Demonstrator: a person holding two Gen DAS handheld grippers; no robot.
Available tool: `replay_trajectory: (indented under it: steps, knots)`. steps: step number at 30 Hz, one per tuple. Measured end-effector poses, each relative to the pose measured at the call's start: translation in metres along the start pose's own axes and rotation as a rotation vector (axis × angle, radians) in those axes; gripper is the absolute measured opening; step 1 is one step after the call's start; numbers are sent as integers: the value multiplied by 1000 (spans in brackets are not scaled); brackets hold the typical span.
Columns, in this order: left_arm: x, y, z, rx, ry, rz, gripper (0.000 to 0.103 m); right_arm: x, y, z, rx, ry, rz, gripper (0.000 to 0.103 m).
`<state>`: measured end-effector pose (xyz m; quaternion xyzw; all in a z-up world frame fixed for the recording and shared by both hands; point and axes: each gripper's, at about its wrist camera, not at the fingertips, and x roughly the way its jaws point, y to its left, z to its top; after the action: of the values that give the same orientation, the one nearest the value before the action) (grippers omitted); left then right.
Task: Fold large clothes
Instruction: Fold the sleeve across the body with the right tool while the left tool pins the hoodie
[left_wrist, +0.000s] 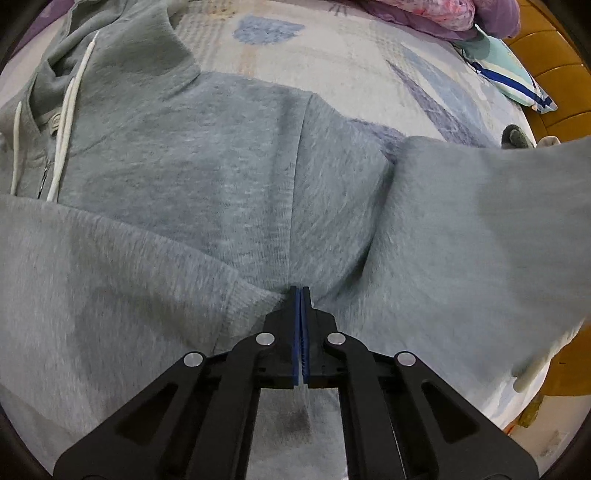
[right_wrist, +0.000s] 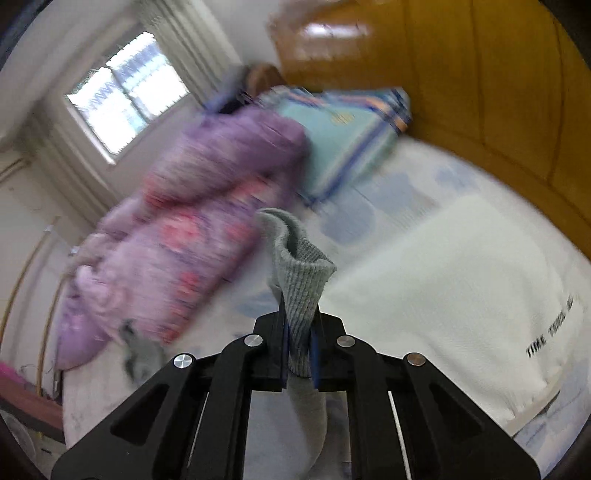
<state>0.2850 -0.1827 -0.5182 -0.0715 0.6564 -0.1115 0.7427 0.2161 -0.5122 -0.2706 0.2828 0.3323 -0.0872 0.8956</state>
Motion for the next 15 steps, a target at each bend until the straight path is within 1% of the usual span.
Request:
replay_trajectory:
  steps: [2, 5, 7, 8, 9, 11, 13, 15]
  knots:
    - [3, -3, 5, 3, 0, 8, 3, -15, 27, 8, -19, -18, 51, 8]
    - [7, -6, 14, 21, 22, 15, 3, -29, 73, 15, -33, -3, 185, 8]
    - [-1, -6, 20, 32, 50, 12, 2, -33, 109, 10, -71, 18, 257, 8]
    - [-14, -6, 22, 50, 36, 33, 1, -32, 130, 5, -91, 33, 301, 8]
    - [-27, -5, 22, 67, 9, 47, 1, -30, 144, 1, -102, 47, 330, 8]
    - [-61, 7, 24, 74, -41, 38, 1, -19, 180, -14, -124, 101, 385, 8]
    - [-93, 24, 24, 66, -71, 36, 1, -9, 205, -30, -137, 149, 425, 8]
    - [-126, 43, 22, 73, -111, 62, 1, 1, 231, -50, -157, 191, 452, 8]
